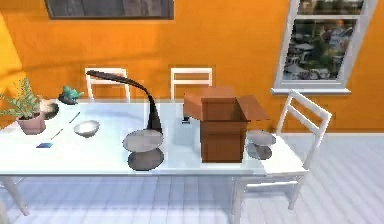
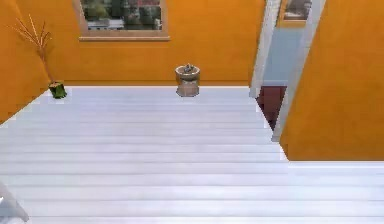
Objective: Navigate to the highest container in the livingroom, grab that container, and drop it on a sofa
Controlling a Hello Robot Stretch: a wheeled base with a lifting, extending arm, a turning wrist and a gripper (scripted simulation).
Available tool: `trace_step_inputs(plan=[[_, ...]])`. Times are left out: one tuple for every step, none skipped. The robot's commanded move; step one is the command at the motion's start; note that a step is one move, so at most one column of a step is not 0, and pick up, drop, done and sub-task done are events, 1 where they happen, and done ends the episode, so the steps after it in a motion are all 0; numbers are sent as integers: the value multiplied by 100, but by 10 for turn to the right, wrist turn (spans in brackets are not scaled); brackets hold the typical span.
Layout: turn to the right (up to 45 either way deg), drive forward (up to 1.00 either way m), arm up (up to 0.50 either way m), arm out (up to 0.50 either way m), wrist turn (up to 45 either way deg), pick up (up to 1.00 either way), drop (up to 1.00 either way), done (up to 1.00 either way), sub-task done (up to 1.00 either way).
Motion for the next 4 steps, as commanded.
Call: trace_step_inputs(plan=[[-300,0,0,0,0,0,0,0,0],[0,25,0,0,0,0,0,0,0],[-450,0,0,0,0,0,0,0,0],[-120,0,0,0,0,0,0,0,0]])
